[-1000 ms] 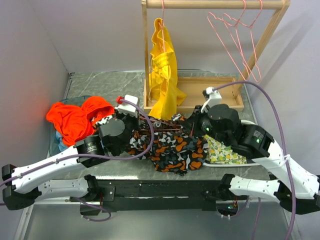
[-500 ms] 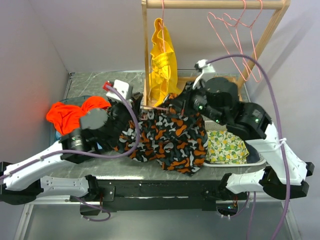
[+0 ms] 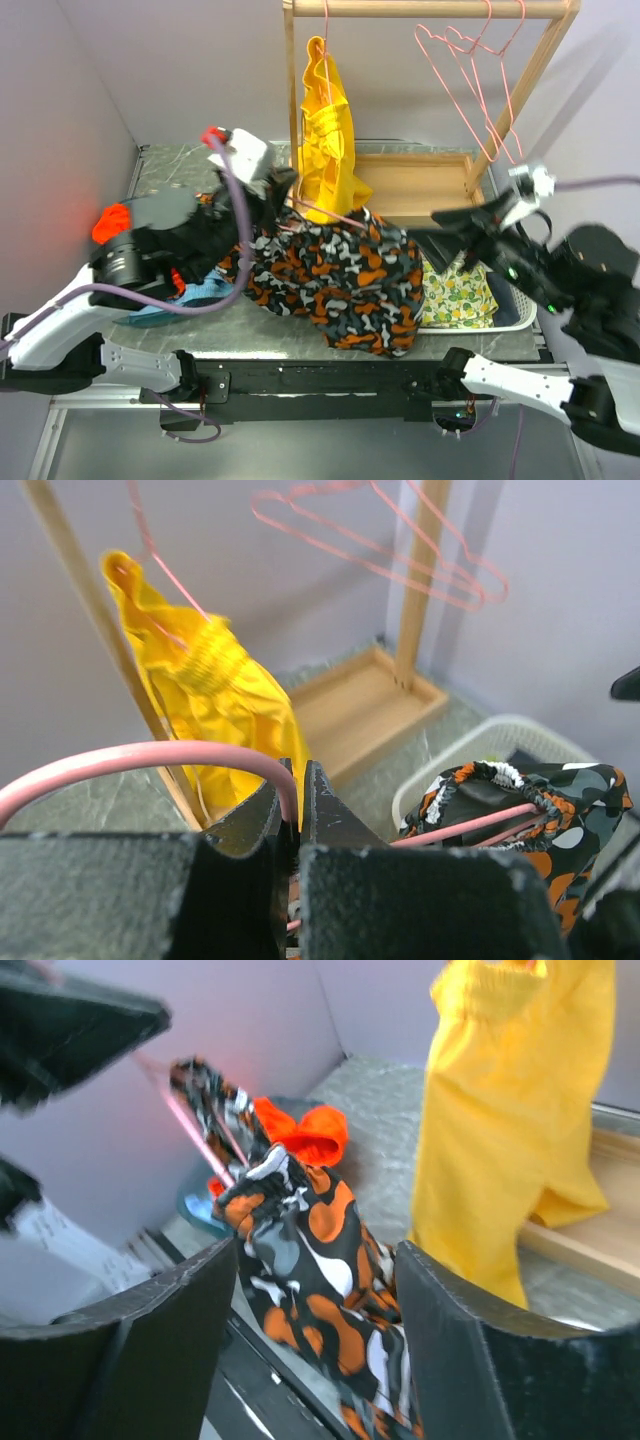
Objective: Place the shorts on the hanger
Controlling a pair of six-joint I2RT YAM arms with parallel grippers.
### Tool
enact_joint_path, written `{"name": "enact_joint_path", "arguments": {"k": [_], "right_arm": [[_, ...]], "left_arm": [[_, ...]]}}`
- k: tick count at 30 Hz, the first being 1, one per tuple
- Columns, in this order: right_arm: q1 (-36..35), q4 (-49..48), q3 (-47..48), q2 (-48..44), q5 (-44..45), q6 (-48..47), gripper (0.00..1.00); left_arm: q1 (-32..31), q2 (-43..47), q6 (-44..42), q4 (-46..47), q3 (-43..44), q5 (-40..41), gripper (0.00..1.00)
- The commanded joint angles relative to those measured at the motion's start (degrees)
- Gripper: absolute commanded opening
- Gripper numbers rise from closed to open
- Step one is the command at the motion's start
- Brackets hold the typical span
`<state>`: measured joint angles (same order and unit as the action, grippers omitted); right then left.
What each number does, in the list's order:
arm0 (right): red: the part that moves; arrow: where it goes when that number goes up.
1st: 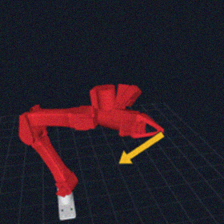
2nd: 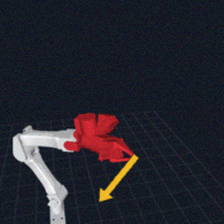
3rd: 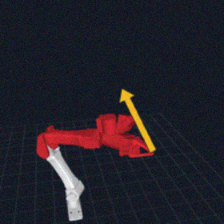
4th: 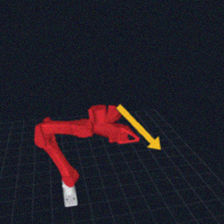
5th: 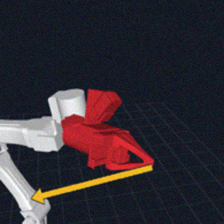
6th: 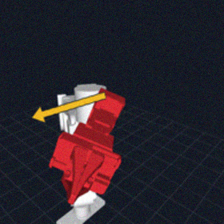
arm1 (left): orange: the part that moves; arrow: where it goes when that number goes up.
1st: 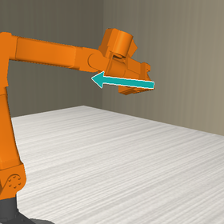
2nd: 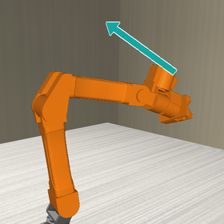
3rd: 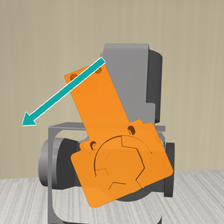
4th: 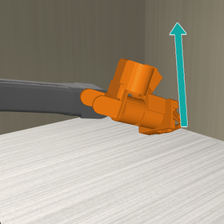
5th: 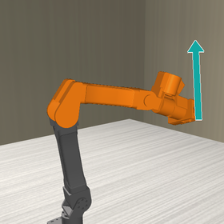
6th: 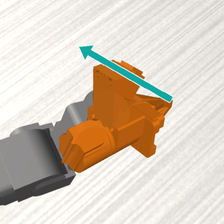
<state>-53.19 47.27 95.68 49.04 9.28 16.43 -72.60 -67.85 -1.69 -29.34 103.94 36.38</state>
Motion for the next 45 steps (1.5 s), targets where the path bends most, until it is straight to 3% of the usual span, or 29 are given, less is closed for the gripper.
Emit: {"name": "enact_joint_path", "arguments": {"k": [1, 7, 20, 37, 45], "right_arm": [[0.3, -1.7, -10.0, -5.0, -3.6, -4.9, 0.74], [-0.1, 0.1, -19.1, -7.4, -8.6, -6.2, 0.79], [-3.9, 1.1, -27.2, -6.5, -9.6, -8.8, 0.81], [-5.6, 1.6, -27.8, -11.1, -13.0, -9.6, 0.85], [-5.7, 4.3, -28.1, -9.1, -9.8, -9.3, 0.88]], "left_arm": [[-0.5, -1.1, 1.3, -3.9, -2.8, -5.6, 0.01], [-0.7, 1.1, 3.6, -0.5, -10.9, -8.4, 0.01], [-0.6, 0.9, 2.8, 4.6, -15.0, -8.4, 0.01], [-0.5, 0.5, 2.3, 7.7, -16.2, -7.3, 0.01], [-0.6, 0.4, 2.3, 8.0, -16.0, -7.8, 0.01]]}}
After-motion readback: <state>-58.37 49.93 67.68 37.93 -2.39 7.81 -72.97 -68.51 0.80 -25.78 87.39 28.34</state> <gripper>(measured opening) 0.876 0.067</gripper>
